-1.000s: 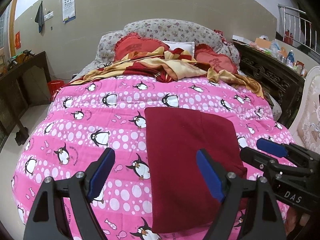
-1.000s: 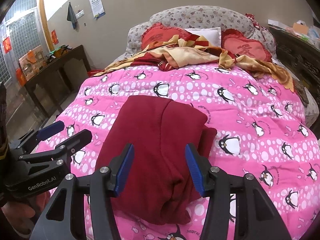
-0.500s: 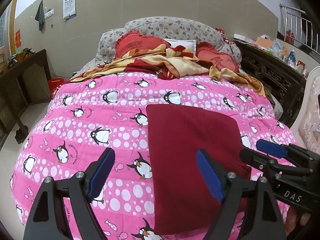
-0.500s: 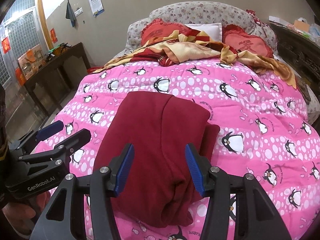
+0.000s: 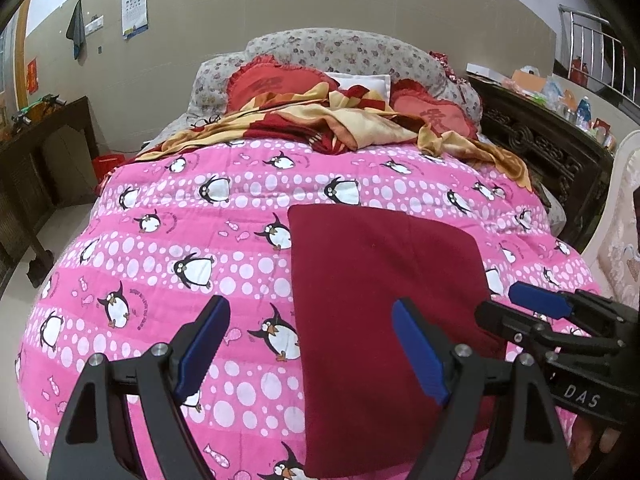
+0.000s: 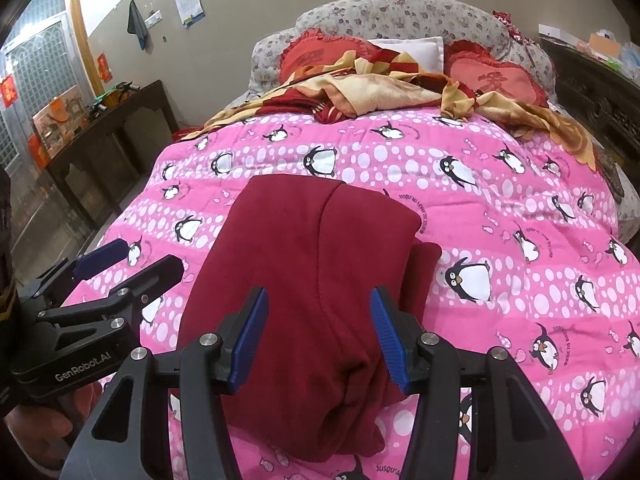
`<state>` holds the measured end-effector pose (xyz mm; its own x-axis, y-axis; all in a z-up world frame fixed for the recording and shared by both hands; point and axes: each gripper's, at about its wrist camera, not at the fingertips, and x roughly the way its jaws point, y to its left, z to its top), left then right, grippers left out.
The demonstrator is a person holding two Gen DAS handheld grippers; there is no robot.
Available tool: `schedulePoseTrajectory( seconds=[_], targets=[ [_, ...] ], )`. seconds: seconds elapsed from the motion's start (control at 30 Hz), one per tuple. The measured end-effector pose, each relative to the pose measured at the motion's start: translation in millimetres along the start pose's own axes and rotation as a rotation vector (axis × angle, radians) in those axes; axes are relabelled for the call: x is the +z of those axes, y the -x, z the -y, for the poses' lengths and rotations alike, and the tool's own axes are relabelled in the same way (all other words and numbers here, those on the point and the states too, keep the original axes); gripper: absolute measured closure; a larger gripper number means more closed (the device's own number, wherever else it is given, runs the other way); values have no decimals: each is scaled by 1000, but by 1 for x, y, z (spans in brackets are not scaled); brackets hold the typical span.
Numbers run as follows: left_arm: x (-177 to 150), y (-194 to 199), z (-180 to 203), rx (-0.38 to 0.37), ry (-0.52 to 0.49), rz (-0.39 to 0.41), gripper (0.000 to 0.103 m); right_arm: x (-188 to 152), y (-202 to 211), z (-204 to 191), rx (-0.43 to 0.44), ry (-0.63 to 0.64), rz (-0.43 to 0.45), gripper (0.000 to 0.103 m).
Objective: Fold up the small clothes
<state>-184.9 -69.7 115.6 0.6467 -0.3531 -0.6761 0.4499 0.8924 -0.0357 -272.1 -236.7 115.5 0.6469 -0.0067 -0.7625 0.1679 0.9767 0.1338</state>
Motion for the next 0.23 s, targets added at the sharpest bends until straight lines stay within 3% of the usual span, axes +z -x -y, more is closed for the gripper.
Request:
schedulePoseTrajectory(
  seconds=[0.23],
  targets=[
    [3, -8, -2, -20, 8, -20, 16, -1, -9, 6, -1, -8, -20, 39]
  ],
)
